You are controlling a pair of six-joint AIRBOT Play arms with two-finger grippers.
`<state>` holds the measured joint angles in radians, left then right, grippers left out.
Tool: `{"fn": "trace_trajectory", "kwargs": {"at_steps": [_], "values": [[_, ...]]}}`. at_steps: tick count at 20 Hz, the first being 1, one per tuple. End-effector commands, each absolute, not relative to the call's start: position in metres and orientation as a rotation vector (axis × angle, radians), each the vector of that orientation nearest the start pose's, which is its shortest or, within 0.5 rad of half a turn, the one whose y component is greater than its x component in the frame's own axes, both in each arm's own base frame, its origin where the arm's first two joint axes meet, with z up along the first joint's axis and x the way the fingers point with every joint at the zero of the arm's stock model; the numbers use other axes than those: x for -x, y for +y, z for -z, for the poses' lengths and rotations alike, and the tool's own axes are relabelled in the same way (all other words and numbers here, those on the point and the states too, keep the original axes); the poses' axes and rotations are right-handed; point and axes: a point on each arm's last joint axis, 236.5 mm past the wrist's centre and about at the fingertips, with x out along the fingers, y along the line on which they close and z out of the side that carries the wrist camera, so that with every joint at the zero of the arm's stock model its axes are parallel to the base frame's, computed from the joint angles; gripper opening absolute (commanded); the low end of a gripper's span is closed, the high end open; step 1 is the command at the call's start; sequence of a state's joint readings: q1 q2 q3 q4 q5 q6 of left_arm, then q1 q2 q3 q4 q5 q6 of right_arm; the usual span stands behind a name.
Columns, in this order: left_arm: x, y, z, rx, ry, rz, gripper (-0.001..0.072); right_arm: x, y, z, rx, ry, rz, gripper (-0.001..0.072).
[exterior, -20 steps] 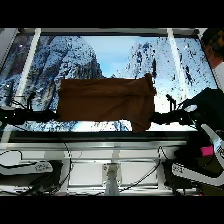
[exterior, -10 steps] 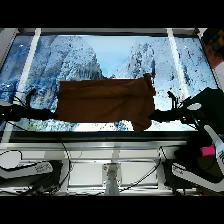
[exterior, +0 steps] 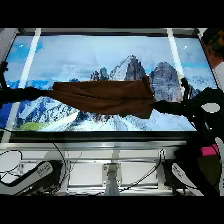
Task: Fold the clothes and pants, and hang the long-sleeved shirts on hangers.
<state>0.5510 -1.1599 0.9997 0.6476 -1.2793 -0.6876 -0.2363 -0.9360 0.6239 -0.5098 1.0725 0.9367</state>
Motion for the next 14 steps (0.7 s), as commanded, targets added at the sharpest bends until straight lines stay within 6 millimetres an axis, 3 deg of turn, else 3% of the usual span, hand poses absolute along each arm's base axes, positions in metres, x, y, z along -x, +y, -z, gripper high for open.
{"fn": "trace_trajectory", "kwargs": {"at_steps": [1, 3, 6, 11, 14], "values": [[-0.393, 0.025, -0.113, 0.362, 0.693, 0.433, 0.0015, -0.353, 0.101, -0.086, -0.743, 0.714, -0.486, 0.0015], [-0.411, 0.035, -0.127, 0.407, 0.606, 0.376, 0.0015, -0.371, 0.093, -0.097, -0.783, 0.632, -0.428, 0.0015], [-0.425, 0.055, -0.122, 0.464, 0.579, 0.264, 0.0015, -0.391, 0.093, -0.105, -0.771, 0.552, -0.353, 0.0015], [-0.432, 0.069, -0.078, 0.557, 0.639, 0.187, 0.0014, -0.430, 0.088, -0.113, -0.700, 0.415, -0.181, 0.0014], [-0.439, 0.070, -0.048, 0.600, 0.688, 0.167, 0.0014, -0.452, 0.103, -0.095, -0.680, 0.451, -0.165, 0.0014]]}}
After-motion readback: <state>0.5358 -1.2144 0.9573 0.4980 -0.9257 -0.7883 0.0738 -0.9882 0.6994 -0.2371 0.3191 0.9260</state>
